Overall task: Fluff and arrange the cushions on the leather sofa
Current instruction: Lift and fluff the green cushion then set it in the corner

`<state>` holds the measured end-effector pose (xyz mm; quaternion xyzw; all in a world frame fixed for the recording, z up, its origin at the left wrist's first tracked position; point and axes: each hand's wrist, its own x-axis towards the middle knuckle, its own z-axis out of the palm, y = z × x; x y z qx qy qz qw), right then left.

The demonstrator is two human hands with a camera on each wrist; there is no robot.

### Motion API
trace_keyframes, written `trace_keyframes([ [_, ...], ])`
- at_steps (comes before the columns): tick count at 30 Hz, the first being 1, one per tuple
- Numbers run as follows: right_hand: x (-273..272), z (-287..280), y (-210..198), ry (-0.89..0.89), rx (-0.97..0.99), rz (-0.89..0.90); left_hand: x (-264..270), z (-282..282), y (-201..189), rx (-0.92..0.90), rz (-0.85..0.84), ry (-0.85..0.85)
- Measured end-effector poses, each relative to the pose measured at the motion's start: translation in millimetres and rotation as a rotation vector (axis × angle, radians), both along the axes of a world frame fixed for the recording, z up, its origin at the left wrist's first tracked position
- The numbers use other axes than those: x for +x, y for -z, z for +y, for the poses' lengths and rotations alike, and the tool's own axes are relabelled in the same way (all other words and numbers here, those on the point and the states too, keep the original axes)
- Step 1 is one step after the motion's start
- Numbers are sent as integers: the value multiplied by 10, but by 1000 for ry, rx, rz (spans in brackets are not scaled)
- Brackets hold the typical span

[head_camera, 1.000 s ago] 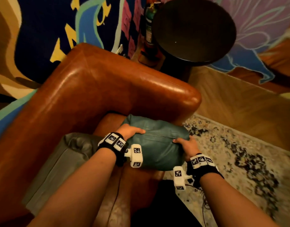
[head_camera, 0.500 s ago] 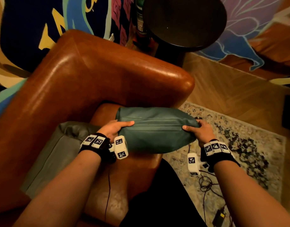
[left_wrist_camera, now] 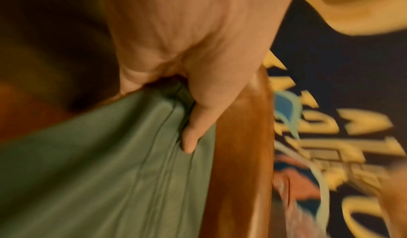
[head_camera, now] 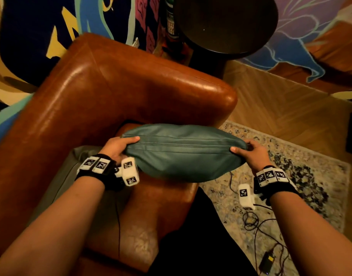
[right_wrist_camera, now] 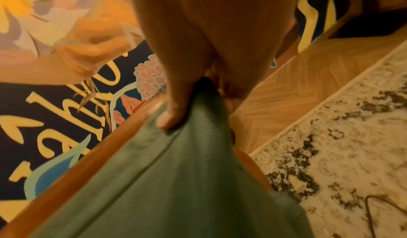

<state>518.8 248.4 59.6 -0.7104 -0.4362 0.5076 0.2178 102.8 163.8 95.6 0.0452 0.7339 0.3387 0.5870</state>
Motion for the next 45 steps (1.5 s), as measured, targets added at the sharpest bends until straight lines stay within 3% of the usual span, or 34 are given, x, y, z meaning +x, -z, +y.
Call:
trace_keyframes([
  [1,22,-8,-16,-26,-5,29,-48,-23,23,36,36,0],
  [3,46,-28,9,-8,-16,19,-109,-57,114,89,307,146],
  [5,1,-25,78,101,-53,-244,-59,-70,184,64,685,343],
  [7,-288,-96,89,111,-32,-599,88,-67,204,105,806,307],
  [9,-902,-268,21,-103,274,-665,246,-37,224,190,686,170],
  [11,-1666,-525,-41,-473,551,-478,389,-18,220,246,397,47],
  [14,-2544,-810,-11,-858,604,-315,463,-11,261,160,63,-1],
  [16,-2733,-811,83,-908,566,-302,385,1,239,84,20,47],
  [19,-2576,-660,414,-953,584,-498,110,6,220,126,135,79],
  [23,-1897,-375,749,-843,461,-805,-242,-44,178,159,217,162],
  [28,-964,-205,785,-604,187,-904,-337,-50,380,130,280,204],
  [30,-758,-139,717,-371,-65,-828,-346,-65,588,70,362,187],
  [32,-663,-55,550,-22,-217,-530,-376,-61,887,11,363,97],
  [33,-671,-37,438,87,-193,-420,-326,-34,907,1,337,53],
  [35,-732,-56,147,139,-14,-368,-131,35,610,69,295,56],
  [39,-481,-111,-381,-4,283,-399,-103,124,-121,275,567,134],
  [42,-436,-109,-441,94,294,-432,-80,222,-275,289,788,246],
  [45,-641,-189,-487,-32,282,-317,63,332,-356,407,763,331],
])
